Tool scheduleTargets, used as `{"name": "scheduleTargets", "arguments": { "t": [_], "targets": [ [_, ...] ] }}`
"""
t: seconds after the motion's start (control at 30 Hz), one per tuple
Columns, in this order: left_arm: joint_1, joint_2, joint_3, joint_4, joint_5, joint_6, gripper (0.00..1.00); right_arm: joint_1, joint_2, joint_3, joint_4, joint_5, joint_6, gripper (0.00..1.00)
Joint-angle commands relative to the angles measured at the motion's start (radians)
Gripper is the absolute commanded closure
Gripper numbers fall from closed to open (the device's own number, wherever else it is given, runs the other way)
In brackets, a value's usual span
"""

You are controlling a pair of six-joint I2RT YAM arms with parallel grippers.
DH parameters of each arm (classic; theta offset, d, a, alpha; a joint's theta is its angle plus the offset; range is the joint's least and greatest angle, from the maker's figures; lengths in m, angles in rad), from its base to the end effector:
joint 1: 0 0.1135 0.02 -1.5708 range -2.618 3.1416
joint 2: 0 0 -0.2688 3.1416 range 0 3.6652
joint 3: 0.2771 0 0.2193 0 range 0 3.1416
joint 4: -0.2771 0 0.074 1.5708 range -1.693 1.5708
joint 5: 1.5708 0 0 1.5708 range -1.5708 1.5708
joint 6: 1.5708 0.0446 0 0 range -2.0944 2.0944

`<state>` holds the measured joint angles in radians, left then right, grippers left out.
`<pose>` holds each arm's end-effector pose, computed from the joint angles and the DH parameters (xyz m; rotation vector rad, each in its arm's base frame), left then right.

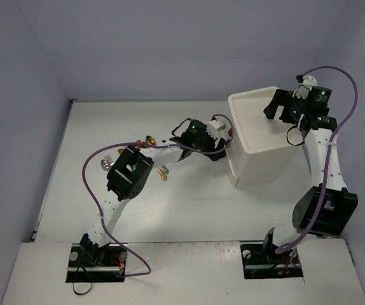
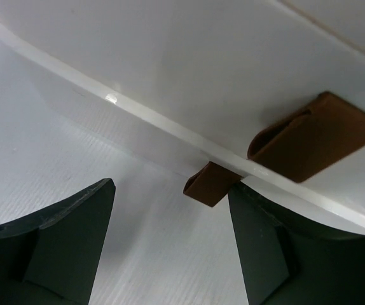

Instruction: Sort the eating utensils into containers

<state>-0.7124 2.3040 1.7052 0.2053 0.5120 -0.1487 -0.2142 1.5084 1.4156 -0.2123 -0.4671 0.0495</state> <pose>0.3733 -0.3513 0.2006 0.9077 1.8560 -1.0512 0.3242 -0.0500 0.3878 -0.0758 1.8530 0.3229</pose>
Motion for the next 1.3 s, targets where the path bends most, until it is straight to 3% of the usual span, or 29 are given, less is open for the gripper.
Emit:
{"name": "scheduleTargets", "arguments": {
  "t": [0.0, 0.3, 0.47, 0.6, 0.83, 1.27],
  "targets": [
    [-0.006, -0.021, 0.079, 0.2, -0.04, -0.084, 0.31, 0.05, -0.018, -0.031, -0.026, -0.116, 0.08, 0.09],
    [0.006, -0.064, 0.017, 0.241, -0.09, -0.155, 0.31, 0.05, -0.041, -0.044, -0.004, -0.089, 0.099, 0.08],
    [0.08, -0.155, -0.094, 0.241, -0.057, -0.328, 0.31, 0.049, -0.058, -0.041, -0.004, -0.059, 0.102, 0.07],
    [0.153, -0.243, -0.172, 0.24, 0.039, -0.555, 0.31, 0.049, -0.072, -0.044, -0.004, -0.037, 0.098, 0.07],
    [0.16, -0.263, -0.179, 0.246, 0.164, -0.833, 0.29, 0.049, -0.076, -0.046, -0.004, -0.022, 0.092, 0.06],
    [0.114, -0.196, -0.153, 0.448, 0.212, -1.059, 0.32, 0.049, -0.081, -0.054, -0.003, -0.019, 0.097, 0.06]
  ]
}}
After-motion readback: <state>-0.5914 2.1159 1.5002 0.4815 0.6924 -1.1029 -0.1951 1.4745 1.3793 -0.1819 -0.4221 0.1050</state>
